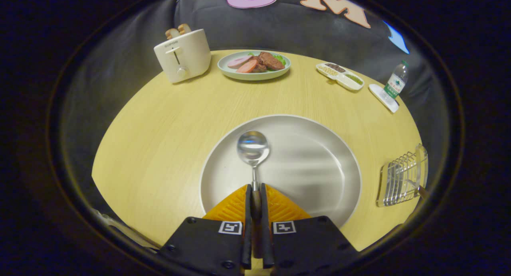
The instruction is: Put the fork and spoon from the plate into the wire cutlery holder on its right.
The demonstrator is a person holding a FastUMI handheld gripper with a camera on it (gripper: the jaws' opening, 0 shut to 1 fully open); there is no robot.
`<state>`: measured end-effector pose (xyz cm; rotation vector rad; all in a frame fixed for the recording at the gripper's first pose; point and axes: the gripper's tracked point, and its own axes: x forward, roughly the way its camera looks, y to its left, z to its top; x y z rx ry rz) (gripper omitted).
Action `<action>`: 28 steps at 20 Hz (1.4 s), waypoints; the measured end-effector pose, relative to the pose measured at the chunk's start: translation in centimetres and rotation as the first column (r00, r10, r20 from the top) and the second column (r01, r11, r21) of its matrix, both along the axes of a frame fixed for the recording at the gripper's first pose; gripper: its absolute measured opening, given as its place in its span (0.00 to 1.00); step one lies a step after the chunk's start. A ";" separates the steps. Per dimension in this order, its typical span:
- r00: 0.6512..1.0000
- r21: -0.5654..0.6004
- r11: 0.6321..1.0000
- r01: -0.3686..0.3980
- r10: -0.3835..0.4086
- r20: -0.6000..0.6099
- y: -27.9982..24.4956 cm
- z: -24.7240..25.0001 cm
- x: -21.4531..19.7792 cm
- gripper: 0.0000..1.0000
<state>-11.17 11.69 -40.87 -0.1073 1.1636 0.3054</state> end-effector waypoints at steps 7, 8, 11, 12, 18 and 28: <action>0.999 0.008 1.000 0.009 -0.009 -0.037 -1.6 0.8 0.2 0.07; 0.999 0.015 1.000 0.012 -0.011 -0.039 -1.8 1.1 0.3 0.07; 0.999 0.034 0.999 0.001 0.000 -0.043 -2.3 2.2 0.2 0.07; 0.999 0.039 0.999 0.000 0.002 -0.047 -2.4 2.5 0.2 0.07; 0.999 0.040 0.999 0.003 -0.001 -0.044 -4.7 4.8 0.2 0.07; 0.998 0.046 0.998 0.053 -0.051 -0.026 -10.3 8.5 2.3 0.07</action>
